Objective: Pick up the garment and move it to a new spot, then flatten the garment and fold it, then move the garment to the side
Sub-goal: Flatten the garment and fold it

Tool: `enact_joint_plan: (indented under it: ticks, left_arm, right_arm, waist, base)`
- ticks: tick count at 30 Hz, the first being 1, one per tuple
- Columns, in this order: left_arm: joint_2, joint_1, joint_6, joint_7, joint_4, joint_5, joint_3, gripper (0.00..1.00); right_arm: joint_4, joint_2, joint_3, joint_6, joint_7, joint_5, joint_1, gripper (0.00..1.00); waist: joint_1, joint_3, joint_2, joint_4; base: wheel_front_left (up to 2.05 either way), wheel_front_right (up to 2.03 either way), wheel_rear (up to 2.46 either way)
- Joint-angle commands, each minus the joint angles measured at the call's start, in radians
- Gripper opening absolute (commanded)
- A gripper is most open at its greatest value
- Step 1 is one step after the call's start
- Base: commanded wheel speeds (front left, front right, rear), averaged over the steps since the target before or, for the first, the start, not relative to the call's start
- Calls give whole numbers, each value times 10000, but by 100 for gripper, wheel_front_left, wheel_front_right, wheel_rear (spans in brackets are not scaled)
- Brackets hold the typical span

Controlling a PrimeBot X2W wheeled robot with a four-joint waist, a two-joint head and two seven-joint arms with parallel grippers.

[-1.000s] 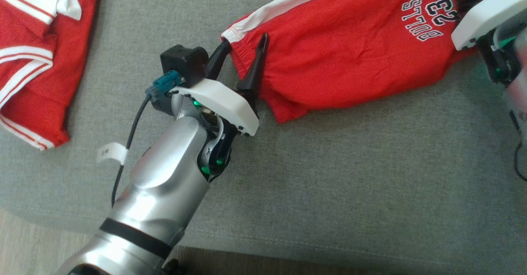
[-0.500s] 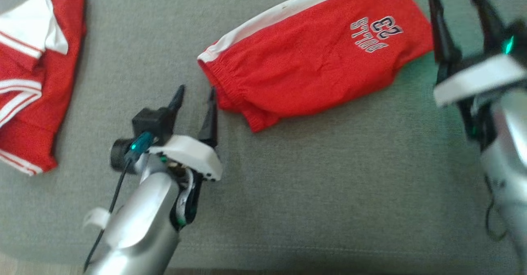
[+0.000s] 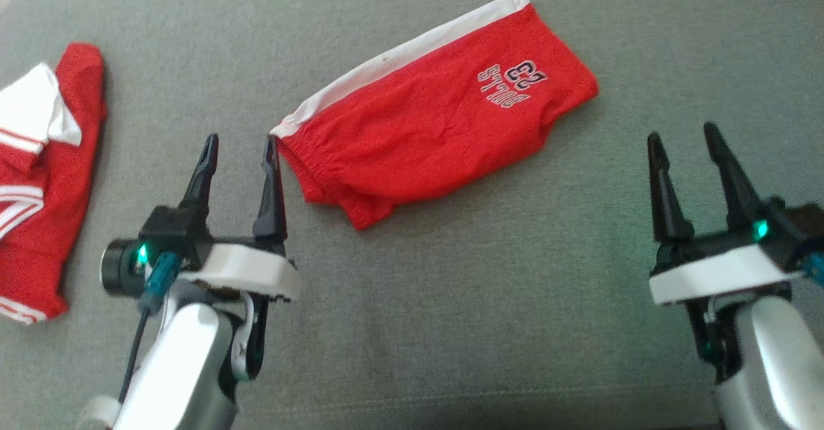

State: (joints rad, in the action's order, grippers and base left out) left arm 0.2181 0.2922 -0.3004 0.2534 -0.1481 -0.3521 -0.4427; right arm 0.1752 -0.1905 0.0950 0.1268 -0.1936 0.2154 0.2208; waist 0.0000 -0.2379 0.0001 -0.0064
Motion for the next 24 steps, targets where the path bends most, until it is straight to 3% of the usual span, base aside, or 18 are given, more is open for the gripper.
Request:
enact_joint_plan:
  ticks: [1,10,24]
  left_arm:
    - [330,-102,-67,83,427,180,501,100]
    - [344,-774,-126,83,519,513,633,100]
    - [223,-744,-86,83,340,707,784,100]
  right_arm:
    - [-842,266,-28,39,236,-253,-388,100]
    - [-2205,779,-374,39,939,-530,-1537,100]
    - [-2544,811,-487,39,1233,-491,-1573,100]
  waist:
    - [0,313,-1,-247]
    - [0,534,-1,-382]
    - [0,484,-1,-290]
  base:
    - [0,0,0]
    - [0,0,0]
    - [0,0,0]
